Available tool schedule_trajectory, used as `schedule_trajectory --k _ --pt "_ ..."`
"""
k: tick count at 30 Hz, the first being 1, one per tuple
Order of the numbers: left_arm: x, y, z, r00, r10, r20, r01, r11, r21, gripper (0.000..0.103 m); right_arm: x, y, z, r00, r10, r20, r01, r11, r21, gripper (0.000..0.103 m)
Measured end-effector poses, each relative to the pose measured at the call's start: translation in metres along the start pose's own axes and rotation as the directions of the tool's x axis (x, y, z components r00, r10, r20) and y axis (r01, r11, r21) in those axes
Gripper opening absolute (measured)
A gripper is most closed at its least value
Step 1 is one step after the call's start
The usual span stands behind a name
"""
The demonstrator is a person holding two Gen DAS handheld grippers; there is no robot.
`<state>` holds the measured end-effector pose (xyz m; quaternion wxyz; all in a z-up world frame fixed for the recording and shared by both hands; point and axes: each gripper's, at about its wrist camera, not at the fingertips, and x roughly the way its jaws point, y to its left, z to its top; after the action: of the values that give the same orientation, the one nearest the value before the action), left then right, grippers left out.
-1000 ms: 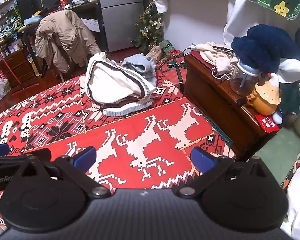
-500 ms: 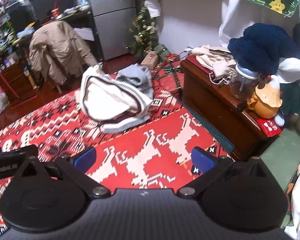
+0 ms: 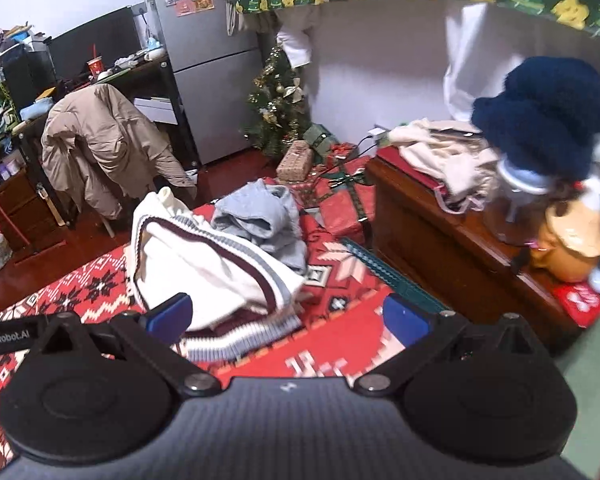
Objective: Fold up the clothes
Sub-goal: 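Grasp the striped hem of the cream sweater with the left and right grippers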
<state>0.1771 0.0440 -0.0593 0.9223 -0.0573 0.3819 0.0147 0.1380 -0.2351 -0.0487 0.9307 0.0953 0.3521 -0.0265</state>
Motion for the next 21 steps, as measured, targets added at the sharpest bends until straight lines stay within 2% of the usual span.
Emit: schedule_trajectory --k 3,5,8,12,14,17,18,19,20,21 --pt "0.029 0.001 0.002 1.000 0.001 -0.013 -0.001 1.000 0.025 0.095 0.041 0.000 -0.003 0.998 -0.058 -0.011 0.058 0.998 -0.004 0.102" --pt "0.046 0.005 0.003 0.999 -0.040 -0.024 0.040 0.999 -0.006 0.095 0.065 0.000 -0.007 0.997 -0.070 -0.026 0.069 0.997 -0.034 0.102" --pt "0.067 0.011 0.005 0.994 -0.107 -0.038 0.104 0.992 -0.070 0.095 0.094 -0.001 -0.011 0.999 -0.027 -0.039 0.024 0.997 -0.073 0.102" --pt "0.094 0.008 0.004 0.988 -0.141 -0.064 0.134 0.985 -0.109 0.094 0.114 0.001 -0.016 0.999 0.047 0.011 -0.045 0.992 -0.122 0.102" --pt "0.107 0.005 0.002 0.984 -0.162 -0.075 0.153 0.982 -0.110 0.082 0.123 0.006 -0.017 0.998 0.062 0.016 -0.059 0.988 -0.142 0.102" --pt "0.120 -0.001 0.000 0.976 -0.199 -0.089 0.189 0.976 -0.106 0.074 0.136 0.007 -0.019 0.997 0.072 0.013 -0.069 0.989 -0.133 0.100" --pt "0.122 -0.004 0.000 0.975 -0.204 -0.086 0.196 0.976 -0.095 0.072 0.141 0.006 -0.021 0.997 0.080 0.016 -0.077 0.989 -0.124 0.096" --pt "0.124 -0.007 0.001 0.976 -0.204 -0.079 0.198 0.977 -0.080 0.066 0.144 0.006 -0.022 0.996 0.085 0.011 -0.083 0.989 -0.123 0.093" --pt "0.125 -0.010 0.000 0.975 -0.210 -0.066 0.206 0.976 -0.068 0.056 0.148 0.006 -0.024 0.996 0.086 0.000 -0.085 0.988 -0.131 0.085" --pt "0.125 -0.013 0.000 0.976 -0.210 -0.053 0.207 0.976 -0.063 0.053 0.151 0.007 -0.025 0.995 0.098 -0.009 -0.099 0.986 -0.138 0.073"
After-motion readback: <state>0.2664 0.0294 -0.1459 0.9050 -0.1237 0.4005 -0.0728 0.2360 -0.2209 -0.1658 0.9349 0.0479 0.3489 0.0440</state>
